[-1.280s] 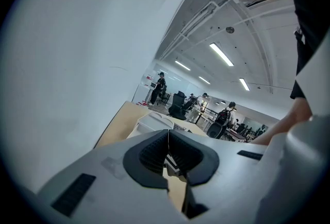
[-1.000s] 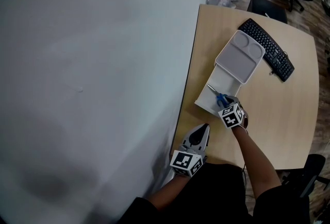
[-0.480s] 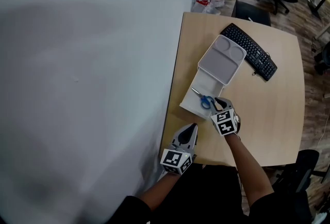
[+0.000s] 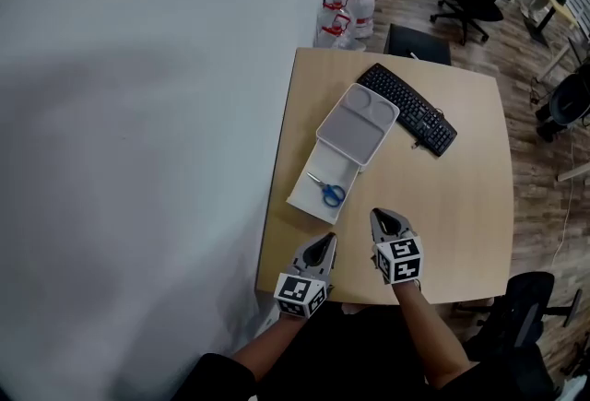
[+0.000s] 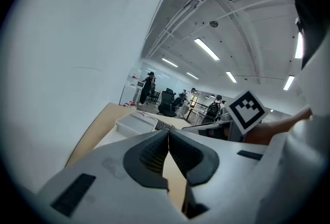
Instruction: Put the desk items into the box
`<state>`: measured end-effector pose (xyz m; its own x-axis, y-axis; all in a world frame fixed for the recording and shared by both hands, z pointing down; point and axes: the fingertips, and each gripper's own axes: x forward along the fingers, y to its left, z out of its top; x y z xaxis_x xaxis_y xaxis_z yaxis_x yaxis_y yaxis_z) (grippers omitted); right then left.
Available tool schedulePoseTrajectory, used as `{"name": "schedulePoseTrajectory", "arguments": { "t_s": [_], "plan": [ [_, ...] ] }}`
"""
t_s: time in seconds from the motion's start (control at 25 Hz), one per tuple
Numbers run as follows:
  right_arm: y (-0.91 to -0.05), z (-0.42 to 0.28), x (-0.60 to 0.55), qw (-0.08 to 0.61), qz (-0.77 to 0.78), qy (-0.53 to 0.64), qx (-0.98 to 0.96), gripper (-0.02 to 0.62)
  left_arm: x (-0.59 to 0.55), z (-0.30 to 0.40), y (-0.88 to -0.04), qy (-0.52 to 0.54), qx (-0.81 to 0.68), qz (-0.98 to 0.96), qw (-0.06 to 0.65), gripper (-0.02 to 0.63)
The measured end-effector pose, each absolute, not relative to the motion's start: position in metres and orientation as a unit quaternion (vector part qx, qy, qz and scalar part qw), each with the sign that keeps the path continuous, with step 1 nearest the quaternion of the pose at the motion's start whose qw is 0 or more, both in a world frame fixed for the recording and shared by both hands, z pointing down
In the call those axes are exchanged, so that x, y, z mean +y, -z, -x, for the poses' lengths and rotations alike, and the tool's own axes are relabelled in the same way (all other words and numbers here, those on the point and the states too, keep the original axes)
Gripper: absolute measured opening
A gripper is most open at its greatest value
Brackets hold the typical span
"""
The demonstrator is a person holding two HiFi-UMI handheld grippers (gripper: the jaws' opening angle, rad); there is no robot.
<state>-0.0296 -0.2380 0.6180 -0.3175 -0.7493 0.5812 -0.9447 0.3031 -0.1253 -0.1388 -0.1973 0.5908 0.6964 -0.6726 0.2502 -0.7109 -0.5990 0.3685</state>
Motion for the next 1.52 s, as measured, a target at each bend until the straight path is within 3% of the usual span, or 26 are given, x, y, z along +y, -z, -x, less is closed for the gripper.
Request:
{"name": "schedulePoseTrajectory", "arguments": {
  "t_s": [0.24,0.44,0.72,0.88,1.16,1.52],
  "plan": [
    [-0.567,-0.025,-0.185,0.156,-0.553,-0.213,-0.790,0.063,-0.171,0.072,-0.554,-0.051,-0.373,-0.909,0.177,0.015],
    [-0.528,-0.098,-0.134,0.130,-0.572,-0.189,-0.787,0.063,-0.131,0.006,-0.519,-0.048,-0.369,-0.911,0.178,0.015],
    [-0.514,-0.194,-0.052,0.153,-0.583,-0.152,-0.783,0.063,-0.058,-0.092,-0.492,-0.041,-0.363,-0.918,0.151,0.015],
    [-0.507,-0.230,-0.013,0.130,-0.578,-0.141,-0.793,0.063,-0.018,-0.131,-0.492,-0.036,-0.370,-0.917,0.142,0.015],
    [-0.510,-0.258,0.047,0.099,-0.555,-0.146,-0.813,0.061,0.037,-0.151,-0.481,-0.022,-0.423,-0.896,0.136,0.015],
    [-0.492,-0.267,0.071,0.106,-0.576,-0.111,-0.803,0.060,0.065,-0.139,-0.481,-0.017,-0.440,-0.890,0.118,0.015]
  ]
}}
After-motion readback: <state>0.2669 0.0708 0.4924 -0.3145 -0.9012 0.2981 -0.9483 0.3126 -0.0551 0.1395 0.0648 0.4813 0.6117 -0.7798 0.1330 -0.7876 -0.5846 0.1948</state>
